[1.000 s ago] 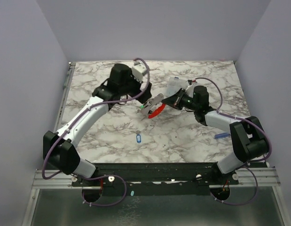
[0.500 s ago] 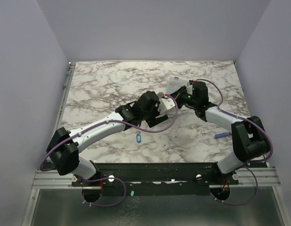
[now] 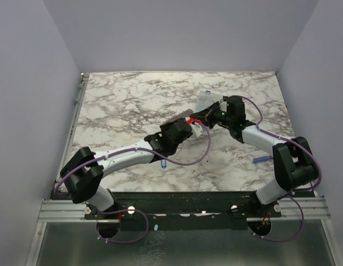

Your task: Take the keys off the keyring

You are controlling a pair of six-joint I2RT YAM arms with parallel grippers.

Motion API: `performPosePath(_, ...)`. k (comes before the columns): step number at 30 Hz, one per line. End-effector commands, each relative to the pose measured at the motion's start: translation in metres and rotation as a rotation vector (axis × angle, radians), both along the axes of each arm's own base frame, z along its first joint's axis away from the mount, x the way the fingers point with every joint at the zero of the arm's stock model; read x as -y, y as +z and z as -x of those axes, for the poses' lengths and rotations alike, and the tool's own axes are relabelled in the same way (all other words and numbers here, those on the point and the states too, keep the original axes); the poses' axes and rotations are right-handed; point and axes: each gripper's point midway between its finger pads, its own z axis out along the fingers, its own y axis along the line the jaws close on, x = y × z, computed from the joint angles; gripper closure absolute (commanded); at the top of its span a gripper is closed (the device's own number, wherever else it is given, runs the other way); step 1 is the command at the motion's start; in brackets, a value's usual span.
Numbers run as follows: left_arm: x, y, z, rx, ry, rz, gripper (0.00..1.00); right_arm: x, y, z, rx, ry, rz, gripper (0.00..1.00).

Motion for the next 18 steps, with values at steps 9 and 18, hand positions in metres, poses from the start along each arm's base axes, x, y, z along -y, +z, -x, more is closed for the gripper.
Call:
performPosePath(9,0.003,0.019,-0.007,0.008,0.019,0.076,1.00,-0.001,0.018,0.014,0.015,0.027,-0.079,0.79)
performPosePath(18,0.001,0.046,-0.002,-0.301,-0.116,0.322,1.00,0.014,0.047,0.022,0.386,0.213,0.008,0.27)
